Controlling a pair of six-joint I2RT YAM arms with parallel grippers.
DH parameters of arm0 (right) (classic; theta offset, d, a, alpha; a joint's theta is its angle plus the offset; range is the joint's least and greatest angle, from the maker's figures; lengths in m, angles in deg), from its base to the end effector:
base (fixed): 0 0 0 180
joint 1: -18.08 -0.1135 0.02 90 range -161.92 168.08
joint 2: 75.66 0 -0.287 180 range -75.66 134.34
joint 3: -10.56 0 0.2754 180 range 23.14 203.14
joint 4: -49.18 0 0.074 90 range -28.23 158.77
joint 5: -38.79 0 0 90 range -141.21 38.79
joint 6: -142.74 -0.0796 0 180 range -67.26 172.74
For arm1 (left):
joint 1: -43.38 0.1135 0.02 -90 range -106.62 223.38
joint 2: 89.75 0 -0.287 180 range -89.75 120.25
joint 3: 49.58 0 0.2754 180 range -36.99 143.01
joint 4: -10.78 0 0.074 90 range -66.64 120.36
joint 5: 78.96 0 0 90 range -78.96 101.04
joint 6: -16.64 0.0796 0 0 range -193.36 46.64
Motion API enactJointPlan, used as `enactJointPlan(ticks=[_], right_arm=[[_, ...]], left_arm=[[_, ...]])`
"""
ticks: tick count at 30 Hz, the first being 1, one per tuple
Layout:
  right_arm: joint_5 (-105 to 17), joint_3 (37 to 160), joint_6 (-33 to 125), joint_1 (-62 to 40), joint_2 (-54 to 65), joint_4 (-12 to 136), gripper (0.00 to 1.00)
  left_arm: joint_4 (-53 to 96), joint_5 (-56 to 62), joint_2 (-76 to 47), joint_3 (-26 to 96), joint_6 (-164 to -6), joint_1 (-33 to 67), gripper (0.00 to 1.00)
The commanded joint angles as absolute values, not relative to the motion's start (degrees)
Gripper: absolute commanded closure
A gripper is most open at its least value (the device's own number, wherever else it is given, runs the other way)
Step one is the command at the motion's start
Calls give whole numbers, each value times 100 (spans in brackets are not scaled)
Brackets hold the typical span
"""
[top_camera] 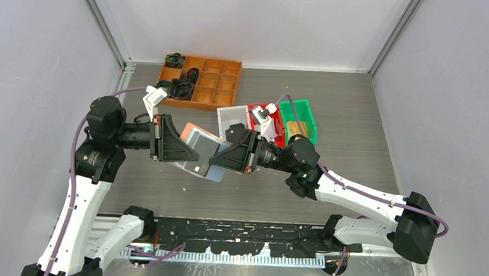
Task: Take the credit cards out of the card holder
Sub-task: Remove the credit card from the card holder.
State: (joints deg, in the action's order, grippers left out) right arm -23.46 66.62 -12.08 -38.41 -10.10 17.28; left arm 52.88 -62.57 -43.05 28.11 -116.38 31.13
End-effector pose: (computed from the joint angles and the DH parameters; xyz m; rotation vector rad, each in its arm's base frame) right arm 0.1383 0.2760 0.3844 -0.4279 1.4837 2.0618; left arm 0.1342 -0.1073 0.4456 0.5566 1.9119 -1.7711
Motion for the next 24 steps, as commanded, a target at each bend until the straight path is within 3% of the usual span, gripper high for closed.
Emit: enactJointPlan(ticks=[1,3,24], right_arm=[[-2300,6712,-1091,-3817,-1206,1516,95],[-2286,6647,-1085,-3817,-1265,1461,99],[-1985,6376,-901,-3818,-1719,1610,98]], left_arm=[[5041,-6531,-4379,3045,-11657,3116,100],[5043,-6525,-4366,3051,-11669,3116,100],[4859,-6488,-4306,3027,-11896,3160,100]])
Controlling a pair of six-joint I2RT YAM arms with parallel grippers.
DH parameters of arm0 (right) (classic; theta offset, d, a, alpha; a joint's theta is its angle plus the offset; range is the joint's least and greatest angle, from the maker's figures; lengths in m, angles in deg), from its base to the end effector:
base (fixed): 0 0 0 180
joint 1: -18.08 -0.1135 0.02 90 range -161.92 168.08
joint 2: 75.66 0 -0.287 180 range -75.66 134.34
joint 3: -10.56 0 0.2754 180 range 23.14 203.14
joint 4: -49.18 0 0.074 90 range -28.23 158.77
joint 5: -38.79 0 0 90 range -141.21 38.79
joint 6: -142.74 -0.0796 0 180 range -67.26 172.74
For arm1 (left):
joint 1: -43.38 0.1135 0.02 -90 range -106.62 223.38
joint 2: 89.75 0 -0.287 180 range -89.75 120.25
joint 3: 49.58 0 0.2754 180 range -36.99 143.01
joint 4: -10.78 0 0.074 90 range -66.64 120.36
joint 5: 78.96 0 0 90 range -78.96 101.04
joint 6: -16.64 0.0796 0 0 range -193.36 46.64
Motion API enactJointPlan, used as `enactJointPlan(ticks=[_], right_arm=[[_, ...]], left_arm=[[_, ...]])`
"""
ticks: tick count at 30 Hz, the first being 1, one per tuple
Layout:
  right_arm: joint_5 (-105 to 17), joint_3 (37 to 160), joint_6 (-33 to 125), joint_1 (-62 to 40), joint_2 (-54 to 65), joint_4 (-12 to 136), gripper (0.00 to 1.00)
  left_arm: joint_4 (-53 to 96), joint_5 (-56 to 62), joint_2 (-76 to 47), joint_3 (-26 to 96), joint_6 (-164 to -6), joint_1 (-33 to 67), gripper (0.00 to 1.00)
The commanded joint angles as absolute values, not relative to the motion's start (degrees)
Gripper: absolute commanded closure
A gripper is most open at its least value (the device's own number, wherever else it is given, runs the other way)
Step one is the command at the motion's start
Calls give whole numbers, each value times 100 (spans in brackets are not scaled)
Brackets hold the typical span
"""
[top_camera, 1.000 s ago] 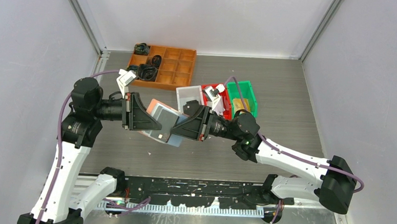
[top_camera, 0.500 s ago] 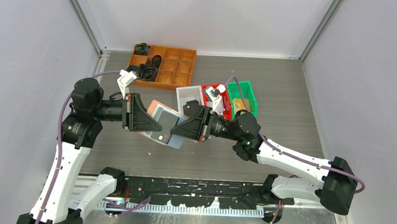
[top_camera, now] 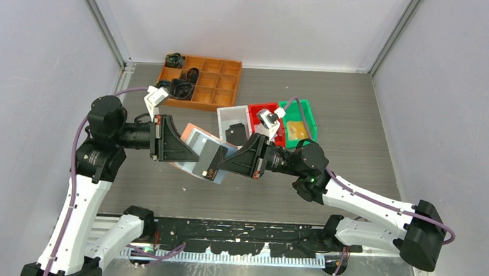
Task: Take the credit cards out of the card holder
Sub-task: Remove the credit card from the card holder.
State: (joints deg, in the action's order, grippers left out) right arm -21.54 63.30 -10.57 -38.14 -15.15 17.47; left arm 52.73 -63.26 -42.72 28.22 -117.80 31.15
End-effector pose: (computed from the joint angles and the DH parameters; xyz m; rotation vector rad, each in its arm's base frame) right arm 0.1243 0.2567 0.3842 -0.4853 1.4402 2.0580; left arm 0.1350 -0.1077 0.4459 0.5452 1.9265 -1.7964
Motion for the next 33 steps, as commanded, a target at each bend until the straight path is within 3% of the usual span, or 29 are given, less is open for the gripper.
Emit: enactJointPlan(ticks=[1,4,6,13,16,23,28,33], right_arm=[[-2002,6385,-878,-3815,-1731,1642,98],[-2044,6422,-926,-3816,-1676,1614,94],[-2045,6502,-991,-3817,-1575,1577,74],[-2063,6761,-1161,-3844,-1183,1373,68],[-2080,6837,-1190,-3851,-1129,1369,70],[-2070,6651,-924,-3810,-1517,1882,95],[-1954,6491,-263,-3376,-2370,3767,99],[-1490,6500,159,-2232,-3137,5675,99]], left_arm=[[4847,-6484,-4310,3025,-11897,3156,100],[4828,-6475,-4309,3017,-11905,3160,100],[4818,-6444,-4328,3016,-11907,3163,100],[4810,-6408,-4338,2963,-11867,3174,100],[4911,-6378,-4350,2959,-11728,3180,100],[6014,-6187,-4269,3207,-10532,3252,100],[7549,-5655,-3967,3738,-8983,3309,100],[8531,-4758,-3896,3868,-7516,3309,100]])
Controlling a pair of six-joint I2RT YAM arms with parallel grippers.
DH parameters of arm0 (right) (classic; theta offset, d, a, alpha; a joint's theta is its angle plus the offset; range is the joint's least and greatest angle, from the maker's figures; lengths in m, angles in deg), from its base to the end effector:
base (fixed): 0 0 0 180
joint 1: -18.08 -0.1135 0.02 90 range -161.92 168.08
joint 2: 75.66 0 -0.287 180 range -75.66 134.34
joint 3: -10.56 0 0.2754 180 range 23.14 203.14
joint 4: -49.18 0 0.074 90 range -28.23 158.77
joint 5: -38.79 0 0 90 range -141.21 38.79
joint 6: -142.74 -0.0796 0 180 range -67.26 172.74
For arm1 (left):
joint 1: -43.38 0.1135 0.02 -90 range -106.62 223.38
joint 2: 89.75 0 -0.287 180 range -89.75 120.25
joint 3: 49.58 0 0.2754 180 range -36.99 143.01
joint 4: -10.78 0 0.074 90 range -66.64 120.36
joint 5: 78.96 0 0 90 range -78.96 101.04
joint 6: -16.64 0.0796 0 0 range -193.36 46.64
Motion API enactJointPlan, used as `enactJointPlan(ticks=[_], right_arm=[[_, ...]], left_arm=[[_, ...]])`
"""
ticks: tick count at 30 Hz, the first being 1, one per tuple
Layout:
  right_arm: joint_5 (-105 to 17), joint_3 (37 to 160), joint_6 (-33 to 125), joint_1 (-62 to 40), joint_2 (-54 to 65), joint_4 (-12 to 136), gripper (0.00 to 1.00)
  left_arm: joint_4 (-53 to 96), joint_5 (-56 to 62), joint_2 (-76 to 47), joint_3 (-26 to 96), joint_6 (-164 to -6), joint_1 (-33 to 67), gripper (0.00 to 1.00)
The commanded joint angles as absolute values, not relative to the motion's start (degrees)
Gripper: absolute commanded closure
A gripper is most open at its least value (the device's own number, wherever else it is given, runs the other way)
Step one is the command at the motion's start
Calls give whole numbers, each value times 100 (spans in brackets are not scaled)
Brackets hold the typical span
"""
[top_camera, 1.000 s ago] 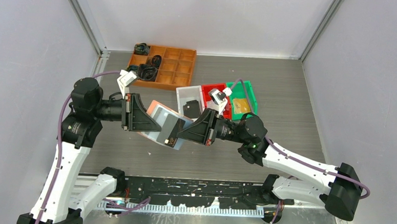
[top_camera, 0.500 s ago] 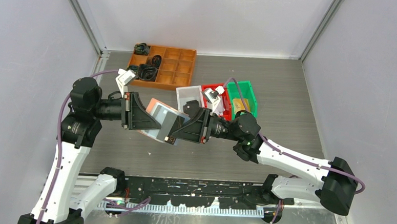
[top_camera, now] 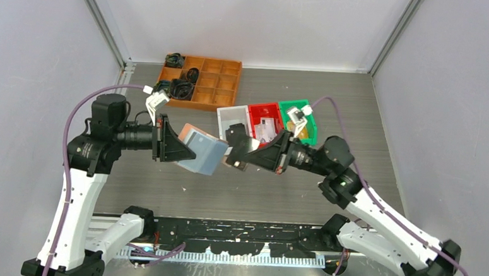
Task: Take the credit cards out of the card holder
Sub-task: Place the credit card in the storage box, then place the card holder at the center of the board.
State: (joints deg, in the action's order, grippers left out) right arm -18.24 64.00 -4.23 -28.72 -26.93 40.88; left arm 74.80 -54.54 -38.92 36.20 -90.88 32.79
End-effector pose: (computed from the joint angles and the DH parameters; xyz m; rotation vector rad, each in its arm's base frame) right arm 0.1343 0.2063 0.3835 -0.4415 1.6109 1.8346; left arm 0.1419 -0.1003 0.4418 0.6112 1.9639 -1.4767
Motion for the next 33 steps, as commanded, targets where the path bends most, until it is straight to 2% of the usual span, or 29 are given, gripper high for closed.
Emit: enactJointPlan(ticks=[1,3,6,14,19,22,27,33], right_arm=[[-1586,6646,415,-2068,-3160,6286,99],[-1857,7005,936,-1779,-2981,7387,99],[-2224,7552,1414,-1439,-2345,8234,99],[-2422,8695,2022,-1257,-287,8255,99],[-2456,9865,2546,-1257,1245,8755,99],[-2463,10520,2702,-1255,2008,9068,99],[-2425,11311,2829,-1261,2974,9393,99],[-2531,12153,2925,-1369,3903,9826,99]], left_arm=[[8672,-4581,-3895,3849,-7274,3308,100],[9027,-4335,-3867,3762,-6706,3306,100],[9419,-4086,-3749,3561,-6027,3308,100],[10091,-4397,-2637,3401,-5090,3171,100],[10268,-3390,-1798,3375,-3967,3112,100],[9931,-2570,-1467,3056,-3312,3116,100],[8474,-1327,-1182,2298,-2822,3107,99],[7075,-271,-834,1970,-2608,3115,81]])
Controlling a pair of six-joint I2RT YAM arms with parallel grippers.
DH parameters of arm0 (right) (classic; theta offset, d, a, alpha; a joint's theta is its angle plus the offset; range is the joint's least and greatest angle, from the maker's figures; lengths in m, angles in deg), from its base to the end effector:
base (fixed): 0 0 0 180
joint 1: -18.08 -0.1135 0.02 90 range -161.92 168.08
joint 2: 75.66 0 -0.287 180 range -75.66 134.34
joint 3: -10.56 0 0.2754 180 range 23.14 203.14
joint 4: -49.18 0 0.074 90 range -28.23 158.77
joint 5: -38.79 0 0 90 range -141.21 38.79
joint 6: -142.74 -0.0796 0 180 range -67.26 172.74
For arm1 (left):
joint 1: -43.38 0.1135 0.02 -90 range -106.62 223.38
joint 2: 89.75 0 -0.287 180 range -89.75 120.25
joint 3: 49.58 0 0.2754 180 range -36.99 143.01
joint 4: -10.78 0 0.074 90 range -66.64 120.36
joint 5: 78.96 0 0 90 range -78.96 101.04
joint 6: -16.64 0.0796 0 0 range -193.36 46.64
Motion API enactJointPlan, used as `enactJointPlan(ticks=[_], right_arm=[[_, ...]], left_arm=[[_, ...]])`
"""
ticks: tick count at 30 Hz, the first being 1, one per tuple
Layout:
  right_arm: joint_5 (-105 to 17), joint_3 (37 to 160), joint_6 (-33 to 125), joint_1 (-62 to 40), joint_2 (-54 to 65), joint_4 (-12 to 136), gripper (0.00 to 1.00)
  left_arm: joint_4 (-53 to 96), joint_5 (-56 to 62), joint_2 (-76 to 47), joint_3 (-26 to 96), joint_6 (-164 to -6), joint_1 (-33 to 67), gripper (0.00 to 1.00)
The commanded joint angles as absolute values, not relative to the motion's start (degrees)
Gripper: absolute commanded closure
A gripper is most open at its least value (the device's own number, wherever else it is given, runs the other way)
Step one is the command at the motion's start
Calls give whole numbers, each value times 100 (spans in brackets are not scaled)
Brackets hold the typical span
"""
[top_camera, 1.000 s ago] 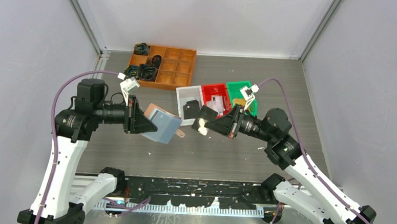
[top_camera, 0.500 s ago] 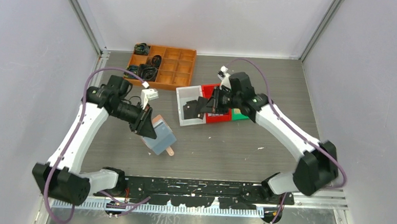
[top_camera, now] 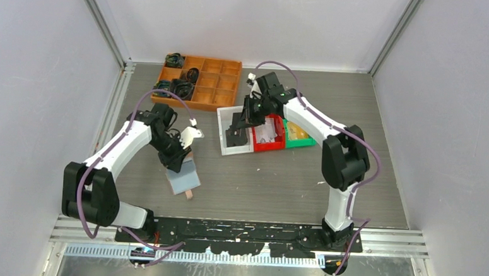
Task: Take the credit cards out of the card holder
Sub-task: Place the card holder at the center of the board, then reset both arms
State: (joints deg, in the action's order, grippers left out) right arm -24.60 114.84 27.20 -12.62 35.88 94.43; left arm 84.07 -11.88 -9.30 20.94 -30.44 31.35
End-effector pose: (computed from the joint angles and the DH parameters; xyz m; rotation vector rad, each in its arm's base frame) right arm 0.4005 0.2792 0.2305 -0.3272 2.6018 0.9633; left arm 0.2489 -0.0847 0.2027 1.3582 2.5370 -0.5169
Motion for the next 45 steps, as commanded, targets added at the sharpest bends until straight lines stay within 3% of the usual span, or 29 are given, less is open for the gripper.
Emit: enactJointPlan(ticks=[1,8,11,16,20,23,27,33,38,40,42,43,45], right_arm=[[-2607,12288,2979,-1401,4036,9926,99],[-2913,12786,3135,-1556,4589,10175,98],[-3059,12900,3246,-1551,4769,10214,95],[-3476,13075,3447,-1606,4919,10540,82],[-4065,12920,3536,-1754,4539,10447,70],[-4334,12851,3589,-1880,4235,10351,58],[-4417,12846,3548,-1964,3856,10401,57],[-4078,12467,3312,-1997,3041,10136,52],[-4358,11799,3251,-1989,2100,9765,44],[-4793,11317,3261,-1958,1630,9462,33],[-5206,10774,3202,-1901,1127,9149,13],[-5432,10521,3150,-1836,878,9004,3],[-5831,10011,3085,-1667,424,8846,0]], left_arm=[[6834,-174,-831,1897,-2561,3115,75],[5791,71,-992,1352,-2469,3107,64],[5544,60,-1334,939,-2395,3046,64],[6695,-816,-1893,806,-2367,2950,64],[7430,-1353,-2142,956,-2334,2949,56],[7461,-1371,-2233,1023,-2612,2895,56],[7675,-1428,-2444,855,-2634,2696,64],[7871,-1566,-2384,354,-2517,2231,62],[7613,-899,-1829,329,-2620,1851,64],[7521,-656,-1709,486,-2710,1855,65],[7463,-378,-1725,787,-2974,1859,63],[7513,-190,-1760,999,-3099,1864,58],[7760,-105,-1915,1476,-3277,1946,41]])
